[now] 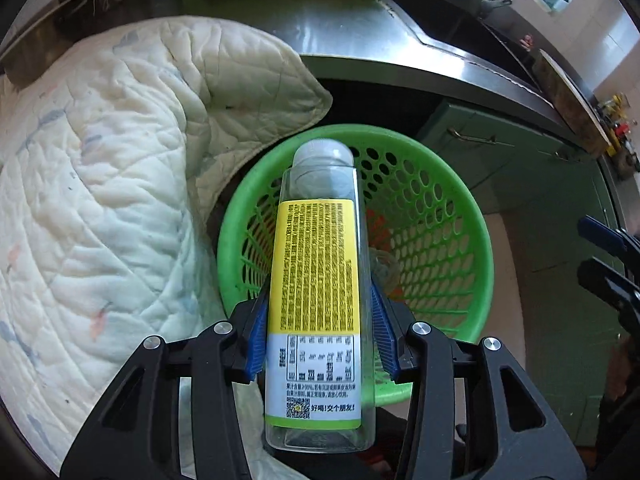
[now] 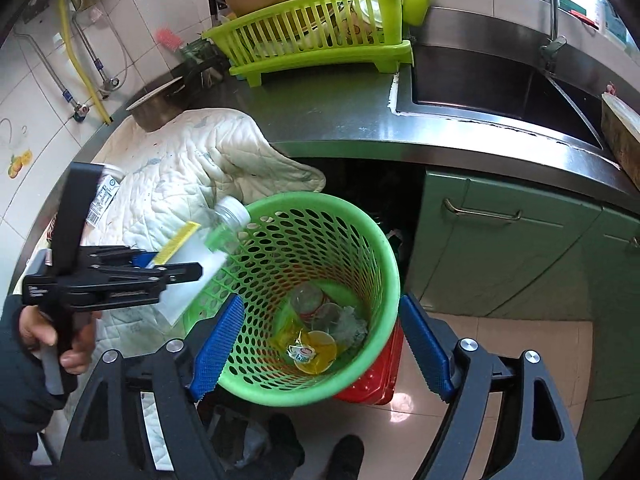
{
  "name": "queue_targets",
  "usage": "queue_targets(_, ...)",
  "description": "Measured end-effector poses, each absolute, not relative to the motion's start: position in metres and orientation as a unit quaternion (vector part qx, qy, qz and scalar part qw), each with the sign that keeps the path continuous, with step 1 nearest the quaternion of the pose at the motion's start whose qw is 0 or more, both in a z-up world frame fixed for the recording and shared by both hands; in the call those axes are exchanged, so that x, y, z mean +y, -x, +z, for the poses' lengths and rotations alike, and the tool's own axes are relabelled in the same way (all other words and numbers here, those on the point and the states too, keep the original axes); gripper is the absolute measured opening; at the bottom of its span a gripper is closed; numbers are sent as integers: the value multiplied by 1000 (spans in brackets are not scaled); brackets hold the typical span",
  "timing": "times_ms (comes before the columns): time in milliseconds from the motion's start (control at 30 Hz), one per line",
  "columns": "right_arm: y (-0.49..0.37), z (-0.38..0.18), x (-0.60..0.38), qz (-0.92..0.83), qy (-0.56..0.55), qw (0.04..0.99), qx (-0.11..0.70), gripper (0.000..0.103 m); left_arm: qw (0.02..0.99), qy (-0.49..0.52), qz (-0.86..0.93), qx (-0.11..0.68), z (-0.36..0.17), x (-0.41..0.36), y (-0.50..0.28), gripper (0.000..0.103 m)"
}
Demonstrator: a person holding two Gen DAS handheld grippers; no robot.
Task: Collect trash
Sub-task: 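Carry the bottle with the left tool over the green basket and release it, then move the left tool to the white milk carton and close on it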
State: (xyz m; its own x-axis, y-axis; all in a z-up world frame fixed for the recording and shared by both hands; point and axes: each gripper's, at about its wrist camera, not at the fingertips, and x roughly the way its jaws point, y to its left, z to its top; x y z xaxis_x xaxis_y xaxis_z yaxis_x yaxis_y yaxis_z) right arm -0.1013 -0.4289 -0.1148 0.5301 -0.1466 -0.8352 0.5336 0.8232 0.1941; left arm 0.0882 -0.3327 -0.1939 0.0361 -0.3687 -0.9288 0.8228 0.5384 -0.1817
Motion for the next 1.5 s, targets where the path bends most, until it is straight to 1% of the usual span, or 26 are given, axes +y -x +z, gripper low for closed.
queue_targets(67, 101, -115, -427, -199, -219, 847, 442, 77, 688, -209, -430, 546, -198, -333, -84, 48)
queue_targets(133, 99, -115, -426, -198, -220, 847, 441, 77, 687, -202, -434, 546, -196, -330, -82, 48)
queue_targets(167, 99, -115, -426, -196, -220, 848, 441, 77, 689, -198, -437, 543, -193, -327, -82, 50)
queue_targets(200, 97, -115, -425, -194, -220, 848, 441, 77, 692, -196, -437, 540, -191, -324, -83, 55)
queue_targets(233, 94, -115, -424, -192, -218, 849, 441, 77, 696, -193, -434, 538, -187, -320, -84, 56)
queue_targets(467, 72, -112, -409, -167, -209, 859, 437, 78, 724, -168, -422, 519, -156, -283, -99, 56)
queue_targets(600, 54, -109, -397, -150, -199, 864, 437, 79, 746, -149, -407, 506, -137, -254, -108, 59)
queue_targets(933, -8, -102, -360, -90, -172, 877, 439, 79, 798, -105, -348, 480, -107, -170, -143, 61)
queue_targets(1233, -60, -95, -326, -44, -150, 886, 438, 79, 845, -94, -261, 458, -97, -107, -212, 66)
queue_targets(1300, -69, -93, -320, -39, -145, 886, 438, 79, 853, -100, -241, 452, -98, -101, -229, 73)
queue_targets(1500, -89, -90, -309, -35, -140, 888, 438, 79, 861, -108, -212, 450, -106, -94, -286, 75)
